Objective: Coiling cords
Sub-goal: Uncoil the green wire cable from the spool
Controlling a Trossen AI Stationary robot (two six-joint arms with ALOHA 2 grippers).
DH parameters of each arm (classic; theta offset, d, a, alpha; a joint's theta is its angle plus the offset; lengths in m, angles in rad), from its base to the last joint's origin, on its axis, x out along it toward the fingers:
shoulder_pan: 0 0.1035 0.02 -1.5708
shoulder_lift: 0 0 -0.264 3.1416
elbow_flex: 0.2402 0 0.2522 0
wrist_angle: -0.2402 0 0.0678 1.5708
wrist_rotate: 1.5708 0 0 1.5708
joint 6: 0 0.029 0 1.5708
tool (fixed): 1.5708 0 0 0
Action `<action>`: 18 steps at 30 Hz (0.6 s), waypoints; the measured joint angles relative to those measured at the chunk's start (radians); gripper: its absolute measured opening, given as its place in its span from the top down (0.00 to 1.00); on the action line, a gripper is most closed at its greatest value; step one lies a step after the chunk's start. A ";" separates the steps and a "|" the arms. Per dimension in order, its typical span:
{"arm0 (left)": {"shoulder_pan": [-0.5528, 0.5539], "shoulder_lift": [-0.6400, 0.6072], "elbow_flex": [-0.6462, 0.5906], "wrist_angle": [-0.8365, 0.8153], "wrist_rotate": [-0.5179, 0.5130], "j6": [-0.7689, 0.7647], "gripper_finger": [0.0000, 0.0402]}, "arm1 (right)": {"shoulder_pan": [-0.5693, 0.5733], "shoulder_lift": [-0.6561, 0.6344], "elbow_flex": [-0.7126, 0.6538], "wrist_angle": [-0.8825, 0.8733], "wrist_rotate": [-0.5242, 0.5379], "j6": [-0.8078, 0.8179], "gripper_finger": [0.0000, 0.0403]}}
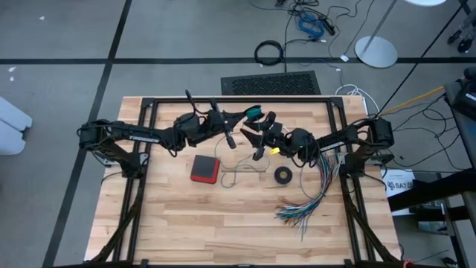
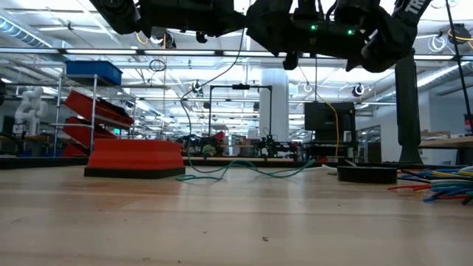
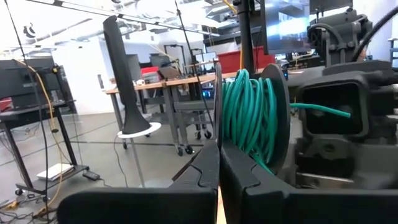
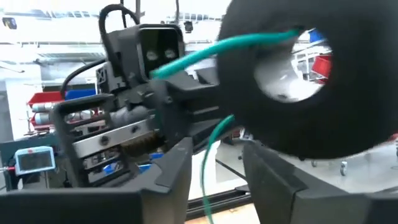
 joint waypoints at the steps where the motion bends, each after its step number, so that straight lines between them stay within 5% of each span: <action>1: 0.000 0.000 0.000 0.000 0.000 0.000 1.00 | -0.005 0.000 0.000 -0.003 -0.004 0.007 0.73; 11: -0.001 0.000 0.000 0.000 0.000 0.000 1.00 | -0.025 0.000 0.000 -0.015 -0.043 0.026 0.98; 18: -0.001 0.000 0.000 -0.002 -0.004 0.001 1.00 | -0.031 -0.001 0.000 -0.096 0.022 0.049 1.00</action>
